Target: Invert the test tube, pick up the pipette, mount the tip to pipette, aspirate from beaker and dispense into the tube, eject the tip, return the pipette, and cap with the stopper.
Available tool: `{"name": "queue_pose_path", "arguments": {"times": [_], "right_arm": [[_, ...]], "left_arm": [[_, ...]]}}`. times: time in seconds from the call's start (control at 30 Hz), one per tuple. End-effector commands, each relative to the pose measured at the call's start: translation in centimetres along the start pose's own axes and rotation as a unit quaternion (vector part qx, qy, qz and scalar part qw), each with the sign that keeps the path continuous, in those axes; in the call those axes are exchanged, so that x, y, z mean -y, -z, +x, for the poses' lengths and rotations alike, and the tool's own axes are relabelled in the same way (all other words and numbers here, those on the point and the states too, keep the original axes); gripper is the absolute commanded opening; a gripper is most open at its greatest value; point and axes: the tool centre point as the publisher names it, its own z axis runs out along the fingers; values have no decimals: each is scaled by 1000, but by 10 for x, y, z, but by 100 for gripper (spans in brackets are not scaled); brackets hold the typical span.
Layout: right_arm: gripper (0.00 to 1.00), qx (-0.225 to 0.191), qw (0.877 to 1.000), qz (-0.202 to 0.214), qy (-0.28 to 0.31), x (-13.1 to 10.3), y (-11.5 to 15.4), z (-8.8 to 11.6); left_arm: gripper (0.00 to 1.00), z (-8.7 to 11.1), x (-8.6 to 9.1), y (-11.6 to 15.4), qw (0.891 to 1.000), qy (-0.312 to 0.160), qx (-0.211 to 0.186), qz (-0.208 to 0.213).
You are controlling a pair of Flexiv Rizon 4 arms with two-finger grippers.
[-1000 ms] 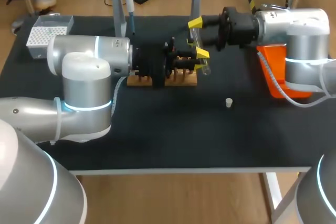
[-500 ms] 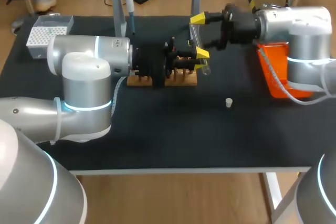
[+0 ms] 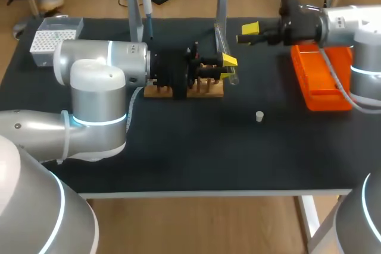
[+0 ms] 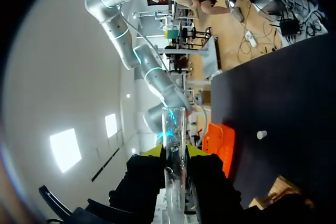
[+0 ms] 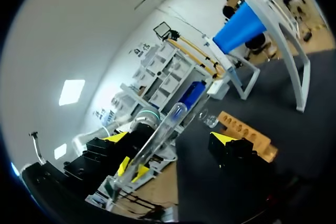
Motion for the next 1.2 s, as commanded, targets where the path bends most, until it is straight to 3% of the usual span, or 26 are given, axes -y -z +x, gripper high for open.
{"name": "queue_pose_path", "arguments": {"times": [0.03, 0.4, 0.5, 0.63, 0.8, 0.93, 1.2], "right_arm": [[100, 16, 995, -3, 100, 1, 1, 2], [100, 16, 995, -3, 100, 1, 1, 2], [100, 42, 989, 18, 139, 14, 9, -14], [100, 112, 975, 37, 189, 26, 26, -31], [100, 203, 943, 35, 263, 35, 42, -33], [100, 240, 924, 29, 296, 49, 43, -31], [100, 284, 903, 29, 321, 72, 27, -40]], "left_arm": [[0, -1, 0, 0, 1000, 0, -2, 0], [0, -1, 0, 0, 1000, 0, -2, 0], [0, -1, 0, 0, 1000, 0, -2, 0], [0, -1, 0, 0, 1000, 0, -2, 0], [0, -1, 0, 0, 1000, 0, -2, 0], [0, -1, 0, 0, 1000, 0, -2, 0], [0, -1, 0, 0, 1000, 0, -2, 0]]}}
